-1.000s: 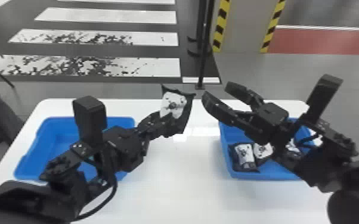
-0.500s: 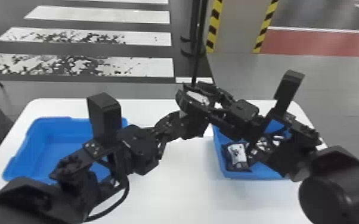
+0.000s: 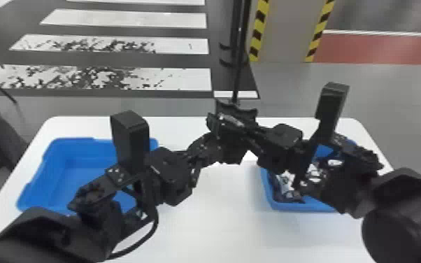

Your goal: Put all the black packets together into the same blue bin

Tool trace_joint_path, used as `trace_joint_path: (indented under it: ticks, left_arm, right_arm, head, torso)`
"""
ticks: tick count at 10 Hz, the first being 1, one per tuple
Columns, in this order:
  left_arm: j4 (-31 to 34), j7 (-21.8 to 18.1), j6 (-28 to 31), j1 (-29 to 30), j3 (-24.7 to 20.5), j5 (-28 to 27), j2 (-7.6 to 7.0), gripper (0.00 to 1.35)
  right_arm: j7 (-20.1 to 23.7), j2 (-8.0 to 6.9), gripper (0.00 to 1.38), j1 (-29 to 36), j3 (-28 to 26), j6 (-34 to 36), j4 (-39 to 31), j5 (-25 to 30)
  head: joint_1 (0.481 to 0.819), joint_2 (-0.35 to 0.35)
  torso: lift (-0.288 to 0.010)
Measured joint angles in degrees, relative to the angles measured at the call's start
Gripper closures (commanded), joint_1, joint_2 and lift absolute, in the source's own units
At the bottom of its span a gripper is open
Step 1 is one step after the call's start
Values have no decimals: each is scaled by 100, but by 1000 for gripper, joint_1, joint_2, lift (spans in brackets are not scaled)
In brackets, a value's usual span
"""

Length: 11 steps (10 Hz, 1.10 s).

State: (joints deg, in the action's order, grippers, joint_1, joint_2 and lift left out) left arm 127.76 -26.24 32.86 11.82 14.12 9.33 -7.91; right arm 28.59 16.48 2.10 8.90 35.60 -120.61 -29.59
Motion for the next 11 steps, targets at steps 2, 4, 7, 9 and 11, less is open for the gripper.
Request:
trace_joint_path:
  ticks: [2, 4, 7, 9, 11]
  left_arm:
    - [0, 3, -46, 18, -31, -8, 0, 1199]
    - [-53, 4, -286, 66, -81, 65, 13, 450]
    - [-307, 15, -321, 190, -372, 218, 87, 134]
    - [-336, 155, -339, 429, -753, 202, 189, 136]
    - [-338, 315, -660, 730, -1068, 284, 296, 136]
  right_arm:
    - [-16, 4, 1167, 34, 2, -60, -23, -14]
    - [-62, 4, 1167, 77, -28, -262, -27, -78]
    - [-148, -15, 1167, 260, -486, -512, -146, -72]
    - [-235, -49, 1167, 492, -1018, -625, -86, 117]
    - [-324, -94, 1167, 750, -1612, -667, 172, 467]
  head:
    - [695, -39]
    - [695, -38]
    - [695, -57]
    - [695, -72]
    - [695, -117]
  torso:
    - [-110]
    - [-110]
    - [-110]
    - [-110]
    - [-110]
